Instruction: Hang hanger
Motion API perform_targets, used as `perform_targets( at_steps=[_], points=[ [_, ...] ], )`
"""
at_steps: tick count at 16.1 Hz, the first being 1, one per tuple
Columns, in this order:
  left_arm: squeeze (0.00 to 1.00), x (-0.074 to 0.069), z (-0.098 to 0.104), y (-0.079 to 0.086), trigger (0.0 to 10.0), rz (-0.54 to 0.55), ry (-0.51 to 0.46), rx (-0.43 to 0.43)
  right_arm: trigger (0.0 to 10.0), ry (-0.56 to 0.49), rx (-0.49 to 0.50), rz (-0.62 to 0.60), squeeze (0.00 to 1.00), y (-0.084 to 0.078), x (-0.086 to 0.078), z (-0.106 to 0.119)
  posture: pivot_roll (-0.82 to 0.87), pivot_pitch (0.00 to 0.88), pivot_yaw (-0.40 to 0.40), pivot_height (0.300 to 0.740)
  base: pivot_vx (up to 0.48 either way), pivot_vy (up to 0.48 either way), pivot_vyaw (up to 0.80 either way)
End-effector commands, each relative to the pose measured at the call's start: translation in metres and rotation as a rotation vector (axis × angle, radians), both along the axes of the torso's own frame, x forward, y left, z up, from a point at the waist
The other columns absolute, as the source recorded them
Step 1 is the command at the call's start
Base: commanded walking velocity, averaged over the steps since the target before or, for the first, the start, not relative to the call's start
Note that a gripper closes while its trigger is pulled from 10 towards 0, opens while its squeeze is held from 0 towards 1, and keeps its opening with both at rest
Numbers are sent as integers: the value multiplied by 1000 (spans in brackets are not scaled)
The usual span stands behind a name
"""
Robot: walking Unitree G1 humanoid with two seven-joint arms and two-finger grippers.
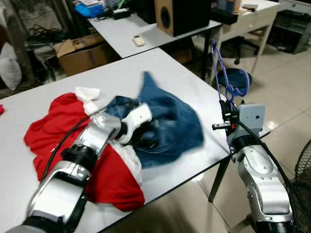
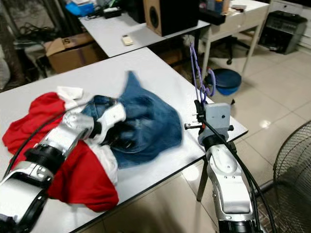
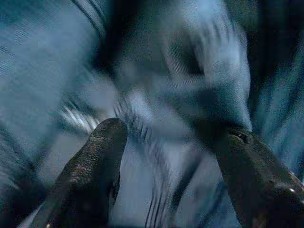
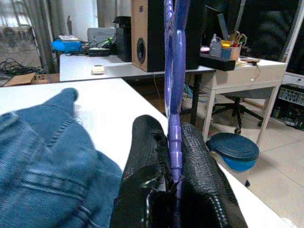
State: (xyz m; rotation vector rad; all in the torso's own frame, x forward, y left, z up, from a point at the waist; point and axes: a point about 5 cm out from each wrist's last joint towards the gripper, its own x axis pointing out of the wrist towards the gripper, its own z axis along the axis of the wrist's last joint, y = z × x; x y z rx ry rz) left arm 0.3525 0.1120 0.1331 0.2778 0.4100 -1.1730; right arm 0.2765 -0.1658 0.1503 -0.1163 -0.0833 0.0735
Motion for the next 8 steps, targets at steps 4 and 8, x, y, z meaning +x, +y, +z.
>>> perform_targets(
  at_steps=[4,8],
  points=[
    [0,27,60,3,10000,176,-76,-272,10000,-2,-4,19,0,6,3,0,-188,0,177,740,0,0,0],
    [0,47,71,15,10000,324,-328,41,10000,1,0,19,0,8,3,-2,-194,0,190,740,0,0,0]
  ],
)
